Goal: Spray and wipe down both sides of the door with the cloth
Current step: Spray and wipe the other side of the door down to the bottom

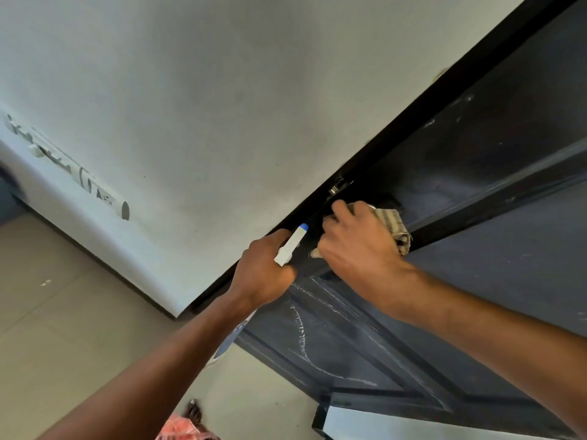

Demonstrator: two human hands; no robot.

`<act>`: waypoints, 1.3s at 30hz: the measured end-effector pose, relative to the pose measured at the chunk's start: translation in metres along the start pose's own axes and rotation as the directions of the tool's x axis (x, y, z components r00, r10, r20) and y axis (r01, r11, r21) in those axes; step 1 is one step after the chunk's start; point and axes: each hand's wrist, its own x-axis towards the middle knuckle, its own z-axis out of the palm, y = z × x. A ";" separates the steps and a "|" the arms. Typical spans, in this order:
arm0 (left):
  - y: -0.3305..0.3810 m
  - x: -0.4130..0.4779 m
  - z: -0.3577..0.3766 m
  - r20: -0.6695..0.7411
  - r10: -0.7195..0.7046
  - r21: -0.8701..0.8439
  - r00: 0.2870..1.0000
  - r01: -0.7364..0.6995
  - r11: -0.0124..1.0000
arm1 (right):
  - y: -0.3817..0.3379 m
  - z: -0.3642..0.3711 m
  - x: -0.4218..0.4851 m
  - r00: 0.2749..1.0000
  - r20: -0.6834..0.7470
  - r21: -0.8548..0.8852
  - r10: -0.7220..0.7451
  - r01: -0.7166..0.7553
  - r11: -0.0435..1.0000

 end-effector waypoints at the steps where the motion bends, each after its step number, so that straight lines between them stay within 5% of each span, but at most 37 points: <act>1: 0.001 0.001 0.000 -0.003 0.004 0.000 1.000 -0.004 1.000 | -0.004 0.000 0.001 1.000 0.011 -0.038 -0.026 0.026 0.999; 11: 0.008 0.006 -0.007 0.003 0.048 -0.001 0.999 -0.048 0.999 | -0.033 0.021 -0.011 0.990 0.067 -0.148 -0.122 0.130 0.980; 18: 0.011 0.006 -0.004 0.026 0.046 -0.002 0.999 -0.046 0.999 | -0.009 0.059 -0.057 0.945 0.327 0.165 -0.007 -0.050 0.985; 23: 0.019 0.007 0.002 0.039 0.056 -0.026 0.998 -0.055 0.998 | 0.027 0.040 -0.082 0.971 -0.044 0.447 0.236 -0.192 0.873; 27: 0.017 0.007 0.001 0.026 0.045 -0.018 0.999 -0.044 0.999 | 0.049 0.023 -0.072 0.852 -0.419 0.521 0.312 -0.056 0.852; 34: 0.009 0.003 -0.002 -0.012 0.045 -0.007 0.999 -0.045 0.999 | 0.059 0.045 -0.005 0.928 -0.367 0.359 0.072 0.070 0.931; 39: 0.007 0.004 -0.004 -0.034 0.028 -0.008 0.999 -0.028 1.000 | 0.062 0.089 -0.031 0.839 -0.464 0.573 0.285 0.039 0.819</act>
